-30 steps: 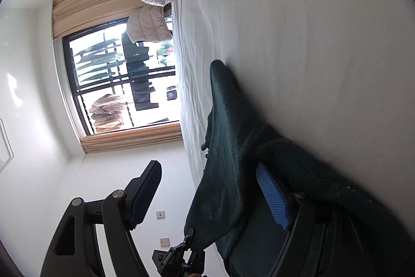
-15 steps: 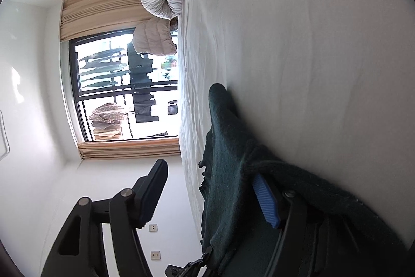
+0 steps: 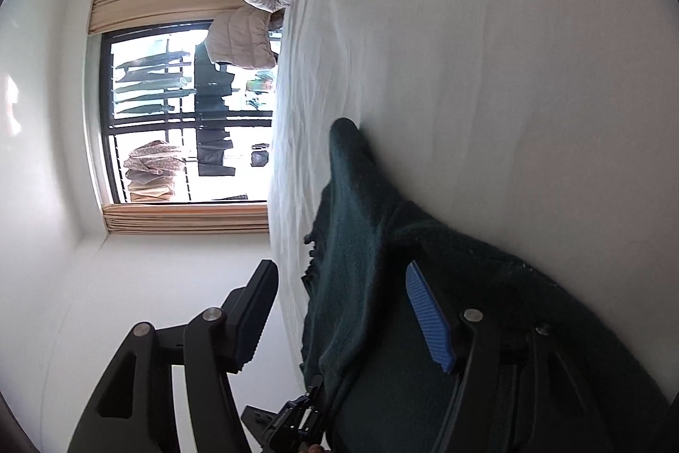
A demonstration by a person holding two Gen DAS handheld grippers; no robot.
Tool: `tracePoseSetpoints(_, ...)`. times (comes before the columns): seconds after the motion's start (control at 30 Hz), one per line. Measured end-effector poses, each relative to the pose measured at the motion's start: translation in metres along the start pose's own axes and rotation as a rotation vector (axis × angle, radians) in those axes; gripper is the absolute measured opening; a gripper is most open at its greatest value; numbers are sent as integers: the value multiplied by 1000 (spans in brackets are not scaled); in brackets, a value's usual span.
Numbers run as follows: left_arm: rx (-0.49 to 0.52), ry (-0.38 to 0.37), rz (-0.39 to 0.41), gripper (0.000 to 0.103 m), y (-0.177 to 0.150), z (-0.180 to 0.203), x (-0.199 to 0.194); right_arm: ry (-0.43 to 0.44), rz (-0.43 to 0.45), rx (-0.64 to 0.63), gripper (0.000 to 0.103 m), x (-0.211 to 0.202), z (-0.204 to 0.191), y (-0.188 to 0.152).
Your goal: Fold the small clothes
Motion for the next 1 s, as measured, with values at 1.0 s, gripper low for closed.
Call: tracePoseSetpoints(1.0, 67, -1, 27, 12, -14, -6, 20, -37, -128, -186, 66, 110, -10, 8)
Point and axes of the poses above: each gripper's, at about its wrist camera, not at the fingertips, and x roughly the way its jaws point, z to its right, y to its top, the point moved 3 cm from there along x, roughly the way its jaws point, and after that the axes turned 14 degrees about z, right-handed, at the moved point
